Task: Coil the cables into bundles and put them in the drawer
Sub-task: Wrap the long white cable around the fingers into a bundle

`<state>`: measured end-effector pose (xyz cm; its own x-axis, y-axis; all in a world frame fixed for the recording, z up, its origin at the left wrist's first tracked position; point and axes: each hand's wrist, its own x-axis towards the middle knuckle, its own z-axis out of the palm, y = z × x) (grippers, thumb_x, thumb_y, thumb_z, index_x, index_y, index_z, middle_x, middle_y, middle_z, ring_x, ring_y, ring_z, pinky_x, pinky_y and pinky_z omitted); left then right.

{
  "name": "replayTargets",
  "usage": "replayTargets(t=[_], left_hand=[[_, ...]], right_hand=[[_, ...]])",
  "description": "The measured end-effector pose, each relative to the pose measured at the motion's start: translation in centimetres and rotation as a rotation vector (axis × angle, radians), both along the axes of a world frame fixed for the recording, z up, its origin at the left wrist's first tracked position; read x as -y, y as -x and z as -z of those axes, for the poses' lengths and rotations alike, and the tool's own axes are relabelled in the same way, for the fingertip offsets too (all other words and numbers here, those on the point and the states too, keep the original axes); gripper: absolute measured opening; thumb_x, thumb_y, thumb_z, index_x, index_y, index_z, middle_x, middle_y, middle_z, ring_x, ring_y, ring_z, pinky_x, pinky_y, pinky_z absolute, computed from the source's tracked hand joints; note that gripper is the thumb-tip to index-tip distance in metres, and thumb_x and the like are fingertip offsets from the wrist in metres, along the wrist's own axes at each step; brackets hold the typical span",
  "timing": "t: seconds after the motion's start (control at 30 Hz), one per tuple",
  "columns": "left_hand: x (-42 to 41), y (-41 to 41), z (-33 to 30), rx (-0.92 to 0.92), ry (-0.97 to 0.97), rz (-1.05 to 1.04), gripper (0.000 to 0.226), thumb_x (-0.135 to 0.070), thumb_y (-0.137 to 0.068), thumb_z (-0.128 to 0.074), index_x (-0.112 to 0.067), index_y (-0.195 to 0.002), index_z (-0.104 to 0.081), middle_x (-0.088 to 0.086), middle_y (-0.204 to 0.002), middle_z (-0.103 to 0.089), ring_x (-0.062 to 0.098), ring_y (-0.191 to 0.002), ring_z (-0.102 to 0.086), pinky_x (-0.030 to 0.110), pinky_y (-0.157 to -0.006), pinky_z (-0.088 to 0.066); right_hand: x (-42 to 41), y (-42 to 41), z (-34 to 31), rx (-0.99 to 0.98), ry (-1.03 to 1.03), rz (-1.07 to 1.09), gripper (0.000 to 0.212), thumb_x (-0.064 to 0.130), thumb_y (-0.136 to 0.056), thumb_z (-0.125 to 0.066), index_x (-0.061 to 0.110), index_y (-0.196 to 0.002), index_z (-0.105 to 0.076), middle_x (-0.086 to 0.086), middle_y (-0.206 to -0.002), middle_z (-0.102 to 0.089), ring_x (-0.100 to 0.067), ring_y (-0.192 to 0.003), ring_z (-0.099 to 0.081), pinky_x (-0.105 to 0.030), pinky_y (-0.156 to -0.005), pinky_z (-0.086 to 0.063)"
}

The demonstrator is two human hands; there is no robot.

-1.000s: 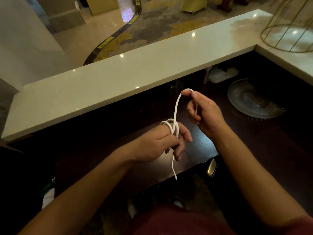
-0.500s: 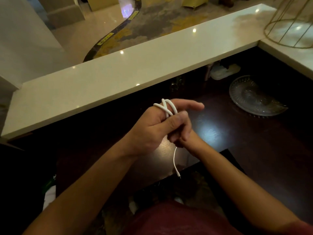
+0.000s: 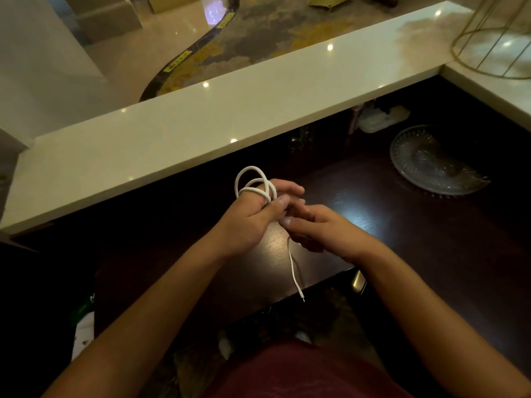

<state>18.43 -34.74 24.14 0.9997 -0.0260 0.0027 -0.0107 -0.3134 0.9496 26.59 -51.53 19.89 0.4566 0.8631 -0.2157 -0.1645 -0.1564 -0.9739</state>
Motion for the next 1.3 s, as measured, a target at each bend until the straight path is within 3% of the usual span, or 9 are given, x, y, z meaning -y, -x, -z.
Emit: replayTargets(t=[0.13,0.37,0.53,0.7,0.83,0.97,1.07,1.13,1.3], left_hand=[[-0.6,0.0,0.5,0.022,-0.064,-0.024,0.027,-0.005,-0.107,-0.042,-0.007,-0.127,-0.059,0.01,-0.105,-0.072,0.022,-0.094,-0.072,0.032,-0.089,-0.057],[-1.5,0.2,1.5,0.008,-0.378,-0.068,0.026,-0.016,-0.106,-0.048,-0.021,-0.127,-0.062,-0.012,-0.112,-0.067,-0.003,-0.109,-0.061,0.011,-0.092,-0.046],[-0.9,1.2,0.9,-0.071,-0.224,0.034,0.031,-0.033,-0.101,-0.051,-0.01,-0.115,-0.067,0.0,-0.069,-0.065,0.007,-0.059,-0.061,0.018,-0.061,-0.049],[-0.8,1.0,1.1,-0.132,-0.514,0.079,0.028,-0.046,-0.096,-0.061,-0.02,-0.095,-0.069,-0.002,-0.067,-0.064,0.01,-0.063,-0.063,0.015,-0.061,-0.047],[-0.5,0.7,1.9,-0.122,-0.64,0.121,0.072,-0.078,-0.086,-0.037,-0.015,-0.082,-0.072,-0.002,-0.071,-0.064,0.01,-0.072,-0.061,0.015,-0.061,-0.039],[0.7,0.9,2.0,-0.067,-0.456,0.104,0.042,-0.05,-0.084,-0.073,-0.011,-0.07,-0.077,0.005,-0.066,-0.07,0.014,-0.058,-0.066,0.028,-0.06,-0.052],[1.6,1.2,0.9,-0.096,-0.343,0.097,0.036,-0.036,-0.081,-0.082,-0.006,-0.062,-0.075,0.008,-0.054,-0.066,0.025,-0.051,-0.064,0.018,-0.055,-0.046],[2.0,1.5,-0.2,-0.111,-0.251,0.101,0.037,-0.032,-0.08,-0.082,-0.003,-0.06,-0.073,0.008,-0.051,-0.063,0.029,-0.049,-0.06,0.017,-0.053,-0.044],[2.2,1.8,-2.1,-0.082,-0.133,0.204,0.044,-0.042,-0.084,-0.077,-0.005,-0.062,-0.073,0.0,-0.049,-0.059,0.028,-0.048,-0.055,0.032,-0.054,-0.045]], right_hand=[[0.5,-0.2,0.3,0.044,0.027,0.036,0.021,0.021,-0.104,-0.055,0.013,-0.09,-0.068,-0.012,-0.07,-0.044,-0.018,-0.056,-0.037,-0.034,-0.052,-0.025],[1.6,-0.5,-0.8,0.133,-0.027,-0.037,0.022,0.03,-0.098,-0.063,0.013,-0.1,-0.077,-0.006,-0.059,-0.054,-0.016,-0.05,-0.048,-0.031,-0.052,-0.038],[2.0,-1.2,-2.0,0.228,-0.045,0.123,0.026,0.025,-0.093,-0.067,0.002,-0.085,-0.074,-0.016,-0.06,-0.053,-0.019,-0.057,-0.049,-0.03,-0.055,-0.042],[2.7,-1.5,-2.6,0.237,-0.082,0.168,0.024,0.031,-0.093,-0.07,0.016,-0.074,-0.072,-0.004,-0.062,-0.052,-0.021,-0.06,-0.042,-0.028,-0.056,-0.034],[2.5,-0.5,-3.9,0.267,-0.114,-0.089,0.013,0.02,-0.093,-0.071,0.01,-0.088,-0.077,-0.024,-0.071,-0.063,-0.025,-0.061,-0.045,-0.031,-0.055,-0.034],[2.5,-0.4,-5.3,0.25,-0.237,-0.084,0.01,0.015,-0.094,-0.07,0.007,-0.094,-0.077,-0.025,-0.083,-0.07,-0.04,-0.073,-0.064,-0.046,-0.062,-0.048],[2.4,-1.3,-5.3,0.222,-0.313,0.154,0.014,0.025,-0.09,-0.067,0.018,-0.084,-0.077,-0.007,-0.063,-0.062,-0.018,-0.058,-0.046,-0.029,-0.054,-0.032],[2.1,-2.1,-4.8,0.149,-0.354,0.272,0.019,0.022,-0.094,-0.062,0.015,-0.081,-0.075,0.007,-0.053,-0.049,-0.009,-0.05,-0.034,-0.029,-0.051,-0.023],[0.5,-3.0,-3.2,0.073,-0.336,0.348,0.024,0.021,-0.095,-0.059,0.021,-0.078,-0.076,0.008,-0.047,-0.036,-0.011,-0.046,-0.026,-0.036,-0.053,-0.016]])
